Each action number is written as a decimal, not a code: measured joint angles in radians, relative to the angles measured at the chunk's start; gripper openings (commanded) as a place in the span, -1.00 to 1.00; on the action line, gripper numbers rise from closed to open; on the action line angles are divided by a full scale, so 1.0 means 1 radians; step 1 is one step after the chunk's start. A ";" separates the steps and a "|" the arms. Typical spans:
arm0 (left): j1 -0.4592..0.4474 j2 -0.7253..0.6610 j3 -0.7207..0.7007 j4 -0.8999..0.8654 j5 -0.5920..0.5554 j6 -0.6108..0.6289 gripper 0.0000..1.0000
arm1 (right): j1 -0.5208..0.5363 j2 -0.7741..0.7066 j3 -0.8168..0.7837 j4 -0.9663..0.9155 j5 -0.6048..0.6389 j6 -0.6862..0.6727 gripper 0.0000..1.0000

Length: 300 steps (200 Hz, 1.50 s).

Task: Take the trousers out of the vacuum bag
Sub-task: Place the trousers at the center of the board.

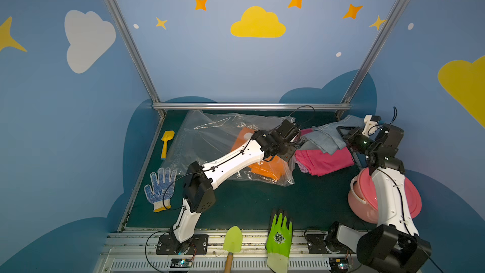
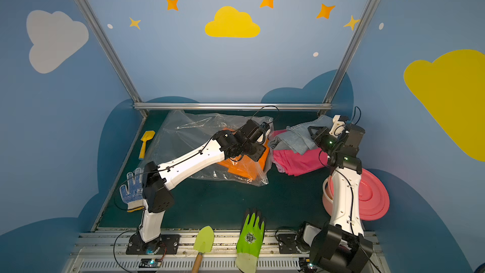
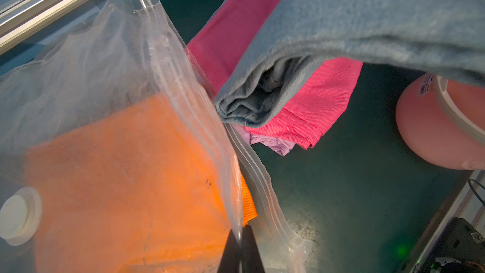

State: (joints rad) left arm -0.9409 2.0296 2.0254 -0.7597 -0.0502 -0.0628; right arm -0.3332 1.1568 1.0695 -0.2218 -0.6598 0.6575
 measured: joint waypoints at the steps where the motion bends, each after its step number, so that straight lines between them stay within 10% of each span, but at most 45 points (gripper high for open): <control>1: 0.000 0.000 0.000 0.000 0.000 0.000 -0.91 | 0.000 0.002 0.002 0.001 0.000 0.000 -1.00; 300: 0.033 0.000 -0.022 0.014 0.023 0.003 -0.91 | 0.171 0.426 0.418 -0.009 0.172 -0.290 -1.00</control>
State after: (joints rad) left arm -0.9077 2.0293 2.0037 -0.7452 -0.0269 -0.0597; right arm -0.1623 1.5829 1.4879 -0.2306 -0.4877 0.3676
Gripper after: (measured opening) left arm 0.050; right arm 0.165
